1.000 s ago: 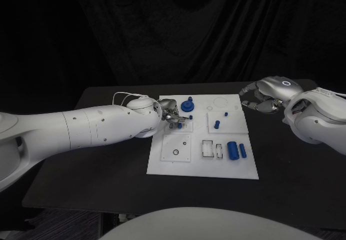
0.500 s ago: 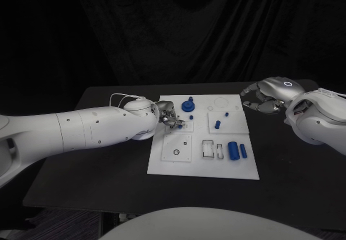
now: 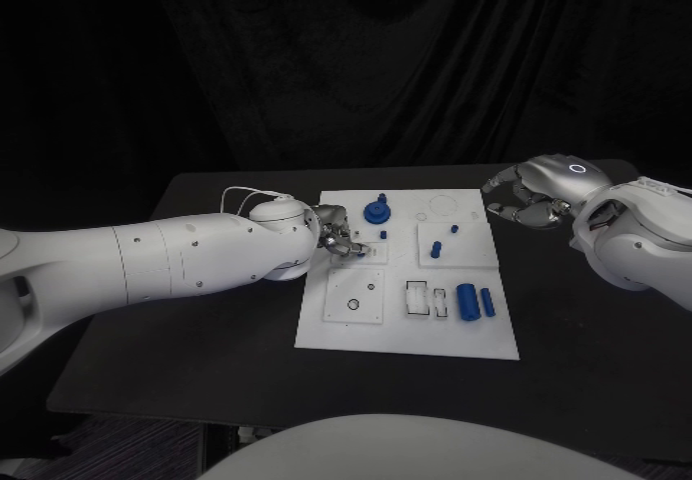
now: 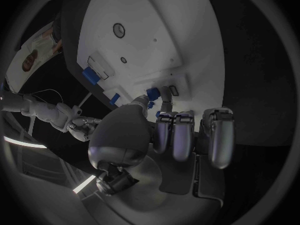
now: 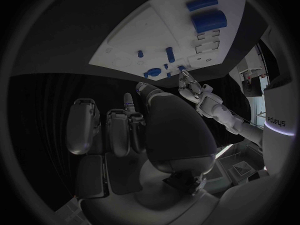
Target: Assemble the parts on the task board
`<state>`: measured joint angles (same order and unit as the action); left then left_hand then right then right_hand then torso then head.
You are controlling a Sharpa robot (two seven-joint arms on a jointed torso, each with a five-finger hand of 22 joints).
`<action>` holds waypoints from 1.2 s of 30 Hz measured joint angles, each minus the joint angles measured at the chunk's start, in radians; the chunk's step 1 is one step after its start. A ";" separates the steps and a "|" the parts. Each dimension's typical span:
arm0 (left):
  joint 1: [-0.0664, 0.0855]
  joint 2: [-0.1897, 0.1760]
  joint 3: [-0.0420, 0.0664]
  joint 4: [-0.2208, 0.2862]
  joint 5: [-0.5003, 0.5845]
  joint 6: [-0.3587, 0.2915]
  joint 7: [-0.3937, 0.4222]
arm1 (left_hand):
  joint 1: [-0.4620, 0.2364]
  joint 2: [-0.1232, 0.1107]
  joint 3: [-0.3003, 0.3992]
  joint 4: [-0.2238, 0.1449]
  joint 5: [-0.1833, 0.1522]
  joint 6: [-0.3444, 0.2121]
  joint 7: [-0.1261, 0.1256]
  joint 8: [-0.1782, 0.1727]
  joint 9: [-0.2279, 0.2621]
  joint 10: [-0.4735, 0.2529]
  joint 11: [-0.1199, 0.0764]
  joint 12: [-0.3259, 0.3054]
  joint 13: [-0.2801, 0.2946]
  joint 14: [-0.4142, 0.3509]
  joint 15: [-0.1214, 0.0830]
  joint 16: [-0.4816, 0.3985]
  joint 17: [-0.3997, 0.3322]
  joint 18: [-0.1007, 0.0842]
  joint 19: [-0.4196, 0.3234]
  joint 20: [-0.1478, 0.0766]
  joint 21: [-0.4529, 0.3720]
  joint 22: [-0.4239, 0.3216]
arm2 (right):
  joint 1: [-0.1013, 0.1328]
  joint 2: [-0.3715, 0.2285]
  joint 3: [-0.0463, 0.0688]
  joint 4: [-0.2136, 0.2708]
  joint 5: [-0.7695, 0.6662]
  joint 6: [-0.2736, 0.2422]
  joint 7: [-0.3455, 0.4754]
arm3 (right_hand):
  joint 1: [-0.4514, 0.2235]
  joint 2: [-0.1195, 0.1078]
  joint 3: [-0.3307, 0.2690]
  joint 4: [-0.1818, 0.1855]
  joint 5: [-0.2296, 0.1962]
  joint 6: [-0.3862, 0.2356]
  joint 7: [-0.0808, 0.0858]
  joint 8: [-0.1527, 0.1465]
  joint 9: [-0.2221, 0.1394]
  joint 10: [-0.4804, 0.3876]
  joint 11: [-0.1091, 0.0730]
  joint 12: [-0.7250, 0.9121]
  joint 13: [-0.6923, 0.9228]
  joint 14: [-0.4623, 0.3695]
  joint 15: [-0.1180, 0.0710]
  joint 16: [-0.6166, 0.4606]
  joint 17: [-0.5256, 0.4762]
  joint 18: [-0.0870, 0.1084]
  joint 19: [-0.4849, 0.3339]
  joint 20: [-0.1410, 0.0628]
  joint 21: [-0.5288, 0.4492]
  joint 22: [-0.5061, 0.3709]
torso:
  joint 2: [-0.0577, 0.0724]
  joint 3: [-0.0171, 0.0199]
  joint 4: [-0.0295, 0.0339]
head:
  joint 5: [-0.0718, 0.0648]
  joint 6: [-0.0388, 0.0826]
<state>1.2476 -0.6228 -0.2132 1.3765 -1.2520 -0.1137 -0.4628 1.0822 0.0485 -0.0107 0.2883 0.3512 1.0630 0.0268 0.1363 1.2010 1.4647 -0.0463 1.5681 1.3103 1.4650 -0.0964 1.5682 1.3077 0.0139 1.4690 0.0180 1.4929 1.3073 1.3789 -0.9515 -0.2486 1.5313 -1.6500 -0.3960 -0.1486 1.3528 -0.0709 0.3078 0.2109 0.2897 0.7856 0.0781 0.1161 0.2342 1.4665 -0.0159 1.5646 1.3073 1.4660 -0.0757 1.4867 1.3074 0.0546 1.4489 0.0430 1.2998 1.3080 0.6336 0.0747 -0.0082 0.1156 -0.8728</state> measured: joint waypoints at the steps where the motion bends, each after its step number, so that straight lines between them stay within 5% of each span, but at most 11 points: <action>1: 0.000 0.001 0.000 0.000 0.000 0.000 0.000 | 0.000 0.000 0.000 0.000 0.000 0.000 0.000 0.000 0.001 0.000 0.000 0.000 0.000 0.000 0.000 0.000 0.000 0.000 0.000 0.000 0.000 0.000 | 0.000 0.000 0.000 0.000 0.000 0.000 0.000 | 0.000 0.000 0.000 0.000 0.000 0.000 0.000 0.000 0.000 0.000 0.000 0.000 0.000 0.000 0.000 0.000 0.000 0.000 0.000 0.000 0.000 0.000 | 0.000 0.0000 0.0000 | 0.000 0.000; 36: 0.000 0.015 0.000 -0.010 0.000 -0.001 0.019 | -0.005 0.004 0.000 0.000 -0.017 -0.004 0.004 0.000 0.010 0.000 0.000 0.000 0.000 0.000 0.000 0.000 0.000 0.000 0.000 0.000 -0.011 0.000 | 0.000 0.001 0.000 -0.001 0.000 0.006 -0.002 | 0.000 0.000 0.000 0.000 0.000 0.000 0.000 0.000 -0.001 0.000 0.000 0.000 0.000 0.000 0.000 0.000 0.000 0.000 0.000 0.000 0.000 0.000 | 0.000 -0.0003 -0.0009 | 0.000 0.000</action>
<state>1.2475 -0.6073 -0.2132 1.3668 -1.2519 -0.1149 -0.4438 1.0777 0.0529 -0.0106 0.2883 0.3339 1.0593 0.0305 0.1363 1.2108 1.4647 -0.0463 1.5681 1.3103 1.4651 -0.0964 1.5682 1.3074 0.0139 1.4690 0.0180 1.4814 1.3073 1.3785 -0.9510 -0.2486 1.5306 -1.6496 -0.3896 -0.1511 1.3527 -0.0710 0.3077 0.2109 0.2897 0.7856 0.0781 0.1161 0.2334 1.4666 -0.0159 1.5646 1.3073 1.4660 -0.0757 1.4867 1.3073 0.0547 1.4490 0.0429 1.2998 1.3077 0.6337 0.0744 -0.0091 0.1151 -0.8728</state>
